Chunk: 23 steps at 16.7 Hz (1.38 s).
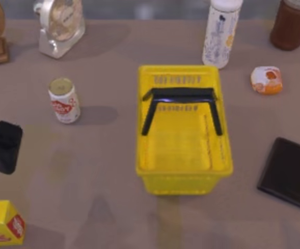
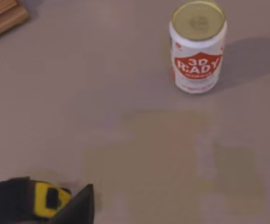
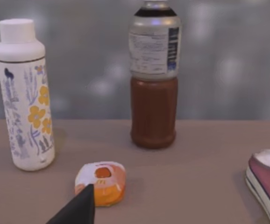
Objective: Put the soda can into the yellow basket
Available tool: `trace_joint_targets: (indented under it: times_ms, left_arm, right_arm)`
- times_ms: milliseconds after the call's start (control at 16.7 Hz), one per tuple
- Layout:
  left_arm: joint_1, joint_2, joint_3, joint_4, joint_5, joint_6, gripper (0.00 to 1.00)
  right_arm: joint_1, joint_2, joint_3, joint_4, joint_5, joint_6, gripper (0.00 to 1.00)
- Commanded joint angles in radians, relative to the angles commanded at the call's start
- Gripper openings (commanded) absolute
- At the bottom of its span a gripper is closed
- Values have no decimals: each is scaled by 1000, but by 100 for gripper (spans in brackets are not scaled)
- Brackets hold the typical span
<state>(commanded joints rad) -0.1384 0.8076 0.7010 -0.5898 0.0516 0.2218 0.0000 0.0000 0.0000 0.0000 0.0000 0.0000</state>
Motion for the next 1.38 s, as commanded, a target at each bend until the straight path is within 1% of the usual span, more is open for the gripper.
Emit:
trace_joint_targets:
  times_ms: [300, 480, 660, 840, 1080, 1380]
  left_arm:
    - [-52, 527, 451, -323, 1, 136, 100]
    - [-73, 836, 724, -487, -6, 214, 100]
    - [-85, 1110, 978, -612, -18, 281, 100]
    - [-88, 1327, 1195, -695, -31, 333, 100]
    - [-87, 1494, 1370, -745, -45, 372, 100]
    - [-86, 1518, 1395, -751, -47, 378, 100]
  right_arm:
    - [0, 0, 0, 0, 0, 0, 100]
    - [0, 0, 0, 0, 0, 0, 100]
    - [0, 0, 0, 0, 0, 0, 100]
    - [0, 0, 0, 0, 0, 0, 100]
    - [0, 0, 0, 0, 0, 0, 100]
    - [0, 0, 0, 0, 0, 0, 100]
